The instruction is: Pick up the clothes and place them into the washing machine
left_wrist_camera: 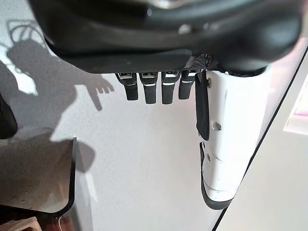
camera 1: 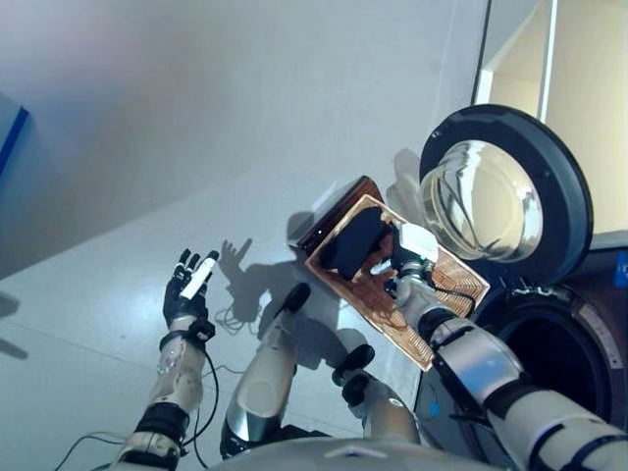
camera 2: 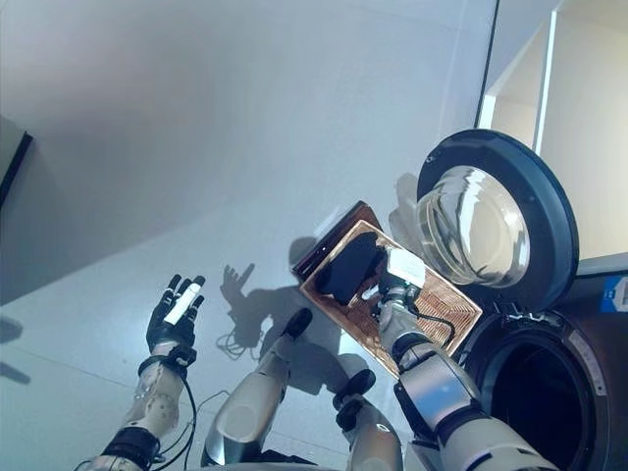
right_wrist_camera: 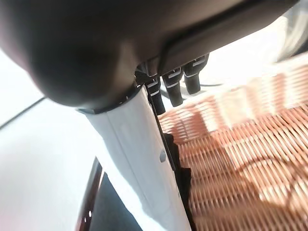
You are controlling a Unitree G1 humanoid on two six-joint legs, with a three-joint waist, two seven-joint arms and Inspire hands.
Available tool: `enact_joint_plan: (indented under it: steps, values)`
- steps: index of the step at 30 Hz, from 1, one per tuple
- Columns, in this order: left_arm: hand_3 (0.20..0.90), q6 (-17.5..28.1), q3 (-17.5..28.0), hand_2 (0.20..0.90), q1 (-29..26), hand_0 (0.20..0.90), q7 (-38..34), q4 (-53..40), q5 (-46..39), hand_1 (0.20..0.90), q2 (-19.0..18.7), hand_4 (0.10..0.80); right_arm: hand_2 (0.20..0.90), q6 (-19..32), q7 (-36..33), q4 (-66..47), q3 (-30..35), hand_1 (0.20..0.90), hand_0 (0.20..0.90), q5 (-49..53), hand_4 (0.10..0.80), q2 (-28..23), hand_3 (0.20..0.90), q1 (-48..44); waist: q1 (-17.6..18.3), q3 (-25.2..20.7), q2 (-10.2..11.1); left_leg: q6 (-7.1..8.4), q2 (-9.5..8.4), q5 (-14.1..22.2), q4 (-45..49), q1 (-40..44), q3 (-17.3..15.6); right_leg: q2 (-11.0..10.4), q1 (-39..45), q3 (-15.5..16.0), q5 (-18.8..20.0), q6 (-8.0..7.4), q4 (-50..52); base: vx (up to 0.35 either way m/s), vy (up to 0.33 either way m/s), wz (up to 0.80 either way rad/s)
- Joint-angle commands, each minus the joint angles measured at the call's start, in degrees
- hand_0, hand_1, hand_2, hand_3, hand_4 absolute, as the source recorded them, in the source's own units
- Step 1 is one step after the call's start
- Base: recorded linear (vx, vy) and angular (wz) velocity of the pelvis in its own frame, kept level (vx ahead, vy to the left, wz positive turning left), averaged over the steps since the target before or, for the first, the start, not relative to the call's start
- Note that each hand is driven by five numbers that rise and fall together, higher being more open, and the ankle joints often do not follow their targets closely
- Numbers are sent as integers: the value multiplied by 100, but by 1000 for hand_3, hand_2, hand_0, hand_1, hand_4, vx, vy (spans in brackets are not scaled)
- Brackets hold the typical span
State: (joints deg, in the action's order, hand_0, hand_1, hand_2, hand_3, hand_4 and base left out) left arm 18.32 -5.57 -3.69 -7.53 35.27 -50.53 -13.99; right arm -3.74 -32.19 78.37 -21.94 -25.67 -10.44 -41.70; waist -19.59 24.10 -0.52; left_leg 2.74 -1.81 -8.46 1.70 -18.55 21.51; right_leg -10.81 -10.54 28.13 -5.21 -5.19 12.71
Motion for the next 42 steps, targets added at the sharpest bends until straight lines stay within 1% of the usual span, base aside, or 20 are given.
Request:
enact_joint_plan:
  steps: [1, 5, 6, 11, 20, 25, 26, 29, 35, 38, 41, 42]
  values:
    - [900, 526, -52, 900, 181, 900, -7, -696, -135, 900, -12, 800, 900, 197, -427, -136, -22, 900, 900, 315, 800, -46, 900, -172, -7, -214, -157, -1, -182, -56, -415, -55, -32, -113, -21, 25, -120, -135, 95, 0, 0, 0]
    - [900, 545, -29, 900, 175, 900, -24, -701, -169, 900, -27, 800, 900, 251, -445, -164, -9, 900, 900, 418, 800, 27, 900, -262, -3, -183, -201, -11, -186, -70, -418, -80, -25, -130, -71, 19, -114, -136, 119, -6, 11, 3]
    - [900, 588, -55, 900, 198, 900, -54, -874, -169, 900, -33, 800, 900, 253, -461, -167, -12, 900, 900, 446, 800, 58, 900, -276, -7, -166, -216, -16, -198, -71, -406, -92, -23, -140, -94, 14, -113, -135, 142, 0, 0, 0]
    - [900, 587, -62, 900, 182, 900, -98, -966, -204, 900, -47, 800, 900, 301, -470, -222, 5, 900, 900, 589, 800, 141, 900, -428, -28, -30, -307, -32, -230, -93, -351, -213, 1, -200, -226, 13, -116, -135, 238, -7, 4, 0]
    - [900, 604, -146, 900, 180, 900, -122, -1254, -188, 900, -97, 800, 900, 281, -473, -185, 42, 900, 900, 672, 800, 114, 900, -613, -77, 198, -463, -55, -302, -158, -315, -393, 51, -274, -433, 33, -119, -141, 407, -22, 13, 3]
    - [900, 641, -168, 900, 180, 900, -150, -1570, -204, 900, -172, 800, 900, 261, -470, -162, 108, 900, 900, 781, 800, 36, 900, -771, -101, 382, -569, -71, -354, -204, -263, -589, 105, -339, -717, -6, -167, -136, 632, -50, 17, 2]
    - [900, 649, -154, 900, 186, 900, -159, -1692, -212, 900, -207, 800, 900, 263, -473, -148, 166, 900, 900, 840, 800, 1, 900, -837, -101, 484, -620, -75, -372, -226, -234, -676, 110, -359, -855, -25, -197, -136, 760, -50, 17, 1]
    - [900, 654, -182, 900, 205, 900, -143, -1850, -237, 900, -218, 800, 900, 246, -479, -106, 185, 900, 900, 858, 800, -66, 900, -887, -108, 557, -671, -85, -400, -236, -201, -753, 122, -388, -981, -39, -242, -125, 875, -43, 15, 4]
    - [900, 680, -319, 900, 353, 900, -111, -2370, -299, 900, -298, 800, 900, 242, -504, -39, 263, 900, 900, 997, 800, -315, 900, -1093, -112, 569, -845, -108, -510, -249, 51, -1343, 169, -519, -1673, -56, -409, -110, 1388, -42, 25, 9]
    - [900, 669, -366, 900, 371, 900, -126, -2477, -318, 900, -305, 800, 900, 245, -513, -24, 312, 900, 900, 1069, 800, -394, 900, -1155, -106, 569, -893, -108, -554, -244, 172, -1572, 164, -567, -1907, -44, -462, -110, 1560, -39, 7, 4]
    - [900, 674, -454, 900, 379, 900, -116, -2650, -359, 900, -301, 800, 900, 235, -536, 20, 333, 900, 900, 1146, 800, -536, 900, -1297, -113, 569, -964, -109, -611, -248, 268, -1808, 196, -625, -2138, -49, -532, -99, 1719, -12, -1, 1]
    - [900, 680, -498, 900, 388, 900, -111, -2779, -365, 900, -320, 800, 900, 233, -551, 49, 328, 900, 900, 1174, 800, -659, 900, -1391, -109, 569, -1007, -110, -633, -250, 311, -1935, 199, -661, -2282, -46, -581, -87, 1836, 0, 0, 0]
